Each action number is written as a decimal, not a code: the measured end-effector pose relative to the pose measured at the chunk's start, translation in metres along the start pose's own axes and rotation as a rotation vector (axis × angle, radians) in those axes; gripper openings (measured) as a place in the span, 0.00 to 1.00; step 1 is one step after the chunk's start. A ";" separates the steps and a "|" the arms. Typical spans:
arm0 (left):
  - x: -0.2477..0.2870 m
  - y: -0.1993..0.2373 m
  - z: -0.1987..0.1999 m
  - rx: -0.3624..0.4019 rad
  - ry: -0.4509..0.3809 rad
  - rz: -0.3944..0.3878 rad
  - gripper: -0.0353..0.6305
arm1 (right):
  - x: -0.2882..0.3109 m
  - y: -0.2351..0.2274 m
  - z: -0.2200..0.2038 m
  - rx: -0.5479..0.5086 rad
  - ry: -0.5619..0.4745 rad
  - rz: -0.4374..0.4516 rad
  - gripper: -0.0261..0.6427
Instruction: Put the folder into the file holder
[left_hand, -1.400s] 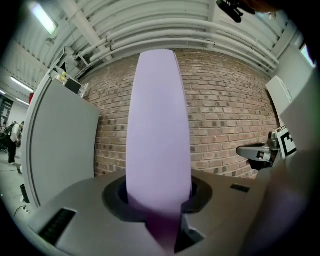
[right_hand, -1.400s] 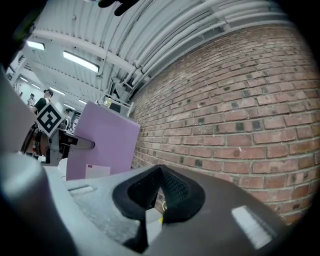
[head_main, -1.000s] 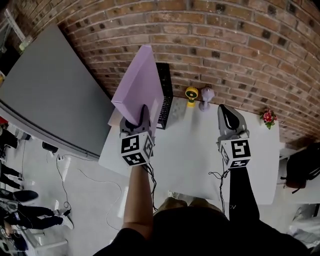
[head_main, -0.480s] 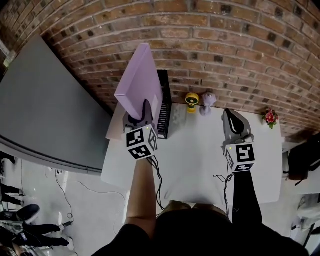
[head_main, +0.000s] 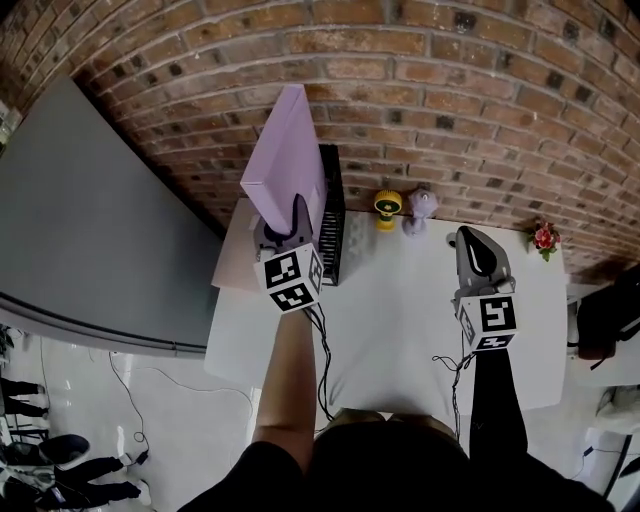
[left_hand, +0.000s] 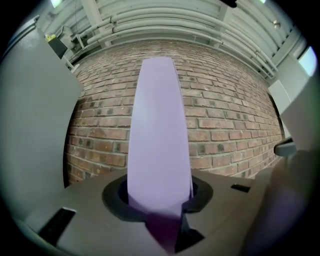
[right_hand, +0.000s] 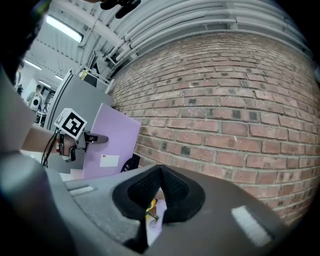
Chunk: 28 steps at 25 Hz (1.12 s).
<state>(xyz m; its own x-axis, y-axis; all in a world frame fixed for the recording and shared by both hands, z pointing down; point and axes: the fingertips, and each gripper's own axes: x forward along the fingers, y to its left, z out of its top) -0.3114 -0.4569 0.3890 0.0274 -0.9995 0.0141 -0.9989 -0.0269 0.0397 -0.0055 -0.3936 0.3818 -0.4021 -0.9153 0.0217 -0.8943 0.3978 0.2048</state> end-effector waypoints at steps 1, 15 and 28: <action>0.002 0.001 -0.001 -0.002 -0.001 0.005 0.25 | 0.000 0.000 -0.002 -0.004 0.006 -0.003 0.04; 0.023 0.002 -0.013 -0.030 0.014 -0.010 0.29 | 0.005 -0.001 -0.003 -0.030 0.027 -0.015 0.04; 0.026 -0.013 -0.001 0.046 0.115 -0.112 0.40 | 0.003 0.005 -0.003 -0.009 0.010 -0.006 0.04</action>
<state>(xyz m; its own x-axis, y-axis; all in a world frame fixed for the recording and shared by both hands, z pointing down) -0.2979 -0.4822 0.3901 0.1402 -0.9820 0.1266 -0.9900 -0.1411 0.0019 -0.0106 -0.3945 0.3857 -0.3945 -0.9184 0.0304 -0.8949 0.3916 0.2140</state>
